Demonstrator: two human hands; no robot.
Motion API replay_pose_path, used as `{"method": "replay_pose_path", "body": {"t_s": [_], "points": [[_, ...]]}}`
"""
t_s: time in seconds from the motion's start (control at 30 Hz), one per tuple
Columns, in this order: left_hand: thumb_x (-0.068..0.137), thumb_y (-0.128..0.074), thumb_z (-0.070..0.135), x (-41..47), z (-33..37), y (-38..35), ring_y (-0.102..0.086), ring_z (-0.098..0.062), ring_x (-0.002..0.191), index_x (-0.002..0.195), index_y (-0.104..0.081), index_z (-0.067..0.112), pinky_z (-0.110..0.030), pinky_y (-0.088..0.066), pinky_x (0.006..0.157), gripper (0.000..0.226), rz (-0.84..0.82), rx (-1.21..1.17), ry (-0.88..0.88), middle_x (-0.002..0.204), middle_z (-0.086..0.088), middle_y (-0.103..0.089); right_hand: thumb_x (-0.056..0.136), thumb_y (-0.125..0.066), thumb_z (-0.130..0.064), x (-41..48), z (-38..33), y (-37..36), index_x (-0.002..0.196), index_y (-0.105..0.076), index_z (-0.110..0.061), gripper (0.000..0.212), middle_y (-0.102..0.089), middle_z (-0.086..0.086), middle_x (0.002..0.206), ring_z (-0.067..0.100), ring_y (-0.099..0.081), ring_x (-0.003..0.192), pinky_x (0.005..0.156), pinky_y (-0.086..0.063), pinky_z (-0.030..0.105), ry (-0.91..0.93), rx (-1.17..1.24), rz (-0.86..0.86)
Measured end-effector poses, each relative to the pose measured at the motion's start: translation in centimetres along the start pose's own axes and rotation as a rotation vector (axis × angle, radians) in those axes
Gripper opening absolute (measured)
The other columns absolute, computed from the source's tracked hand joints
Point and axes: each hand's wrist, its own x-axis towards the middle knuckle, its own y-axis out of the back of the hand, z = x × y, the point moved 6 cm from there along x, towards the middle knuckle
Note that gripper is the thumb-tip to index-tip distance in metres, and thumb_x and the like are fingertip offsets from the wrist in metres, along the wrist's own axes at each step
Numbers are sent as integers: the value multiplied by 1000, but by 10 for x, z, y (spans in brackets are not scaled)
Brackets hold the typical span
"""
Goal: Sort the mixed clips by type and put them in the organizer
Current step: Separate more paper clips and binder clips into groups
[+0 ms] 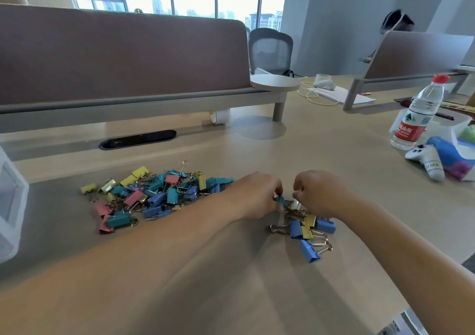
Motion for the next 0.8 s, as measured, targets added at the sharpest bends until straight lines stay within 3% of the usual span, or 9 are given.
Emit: {"method": "replay_pose_path", "body": {"t_s": [0.17,0.33,0.4,0.53,0.63,0.73,0.8], "points": [[95,-60,29,-13,-3,10,-56,-19,107,130,-59,19,-28,-40,80,36,45,-25,-7,114,-2,-65,99,-47,-32,-6,-12,10,113,-62,-22,22,-61,-2,113,19,-56,101,87,-48,34,16,24,75],[91,-62,31,-39,-58,53,-59,-17,93,108,-66,22,-28,-39,71,20,190,13,112,93,6,-62,96,-50,-29,-6,-47,7,110,-66,-23,22,-60,-4,111,19,-57,98,86,-49,34,115,127,113],[90,-62,32,-49,-83,64,-58,-18,95,108,-66,23,-29,-42,72,20,210,95,172,97,5,-61,96,-51,-29,-3,-66,3,115,-65,-22,24,-58,-5,116,19,-57,103,86,-47,32,176,153,99],[91,-66,33,-61,-114,73,-51,-19,112,124,-62,24,-34,-45,91,35,172,172,230,122,1,-56,94,-56,-27,13,-100,-3,128,-60,-22,34,-54,-3,128,21,-55,115,95,-45,32,268,163,43],[90,-67,32,-58,-124,69,-47,-19,121,132,-57,28,-34,-42,94,43,60,221,229,131,2,-55,94,-57,-27,29,-122,-5,139,-52,-24,44,-48,-5,142,20,-49,127,105,-41,33,292,190,15],[90,-66,32,-53,-129,63,-54,-22,116,132,-57,26,-38,-48,94,44,-29,231,221,130,0,-59,94,-56,-23,43,-142,-9,143,-47,-23,50,-44,-4,149,19,-44,134,108,-35,30,317,207,-49],[90,-65,28,-51,-131,59,-59,-25,106,124,-62,24,-42,-51,89,34,-54,217,212,119,-3,-64,92,-55,-20,49,-153,-13,134,-57,-21,42,-54,3,138,25,-52,125,101,-43,34,341,204,-102]]}}
